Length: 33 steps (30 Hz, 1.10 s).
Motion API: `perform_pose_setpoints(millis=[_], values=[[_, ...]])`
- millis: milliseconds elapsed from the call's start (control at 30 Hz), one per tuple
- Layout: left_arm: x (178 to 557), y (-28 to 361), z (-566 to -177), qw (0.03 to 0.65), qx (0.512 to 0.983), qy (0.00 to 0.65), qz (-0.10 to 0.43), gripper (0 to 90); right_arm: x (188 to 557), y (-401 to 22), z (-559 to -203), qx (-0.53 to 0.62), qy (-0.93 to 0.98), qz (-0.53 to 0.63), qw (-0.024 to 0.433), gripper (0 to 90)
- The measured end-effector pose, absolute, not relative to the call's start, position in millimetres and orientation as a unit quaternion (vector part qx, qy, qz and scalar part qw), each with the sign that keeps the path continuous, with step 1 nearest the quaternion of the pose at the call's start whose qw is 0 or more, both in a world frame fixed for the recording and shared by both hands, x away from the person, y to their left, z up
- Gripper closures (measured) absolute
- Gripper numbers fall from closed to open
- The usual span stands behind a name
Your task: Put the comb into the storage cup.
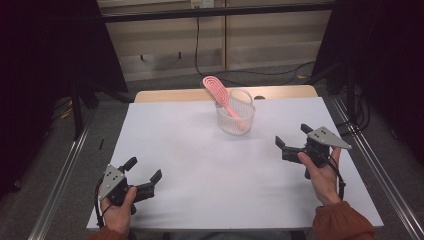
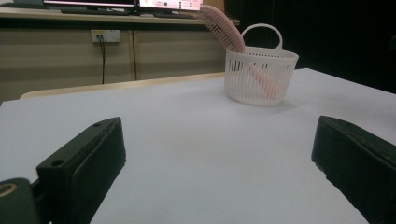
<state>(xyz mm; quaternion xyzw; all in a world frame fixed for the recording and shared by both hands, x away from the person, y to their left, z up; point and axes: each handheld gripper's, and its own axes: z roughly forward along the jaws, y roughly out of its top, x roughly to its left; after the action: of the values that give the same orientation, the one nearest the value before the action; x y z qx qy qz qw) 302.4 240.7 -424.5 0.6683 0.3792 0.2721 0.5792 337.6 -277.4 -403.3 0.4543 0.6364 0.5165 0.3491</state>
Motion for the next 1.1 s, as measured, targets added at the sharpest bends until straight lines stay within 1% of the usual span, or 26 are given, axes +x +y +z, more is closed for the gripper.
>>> perform_pose_setpoints(millis=[100, 567, 1100], values=[[302, 241, -424, 0.579, 0.669, 0.379, 0.272, 2.8, 330, -281, -404, 0.462, 0.632, 0.512, 0.353, 0.4], [300, 242, -423, 0.577, 0.670, 0.373, 0.283, 2.8, 292, -293, -404, 0.467, 0.614, 0.507, 0.385, 1.1], [295, 242, -422, 0.565, 0.672, 0.377, 0.295, 2.8, 258, -311, -416, 0.486, 0.597, 0.499, 0.398, 0.2]])
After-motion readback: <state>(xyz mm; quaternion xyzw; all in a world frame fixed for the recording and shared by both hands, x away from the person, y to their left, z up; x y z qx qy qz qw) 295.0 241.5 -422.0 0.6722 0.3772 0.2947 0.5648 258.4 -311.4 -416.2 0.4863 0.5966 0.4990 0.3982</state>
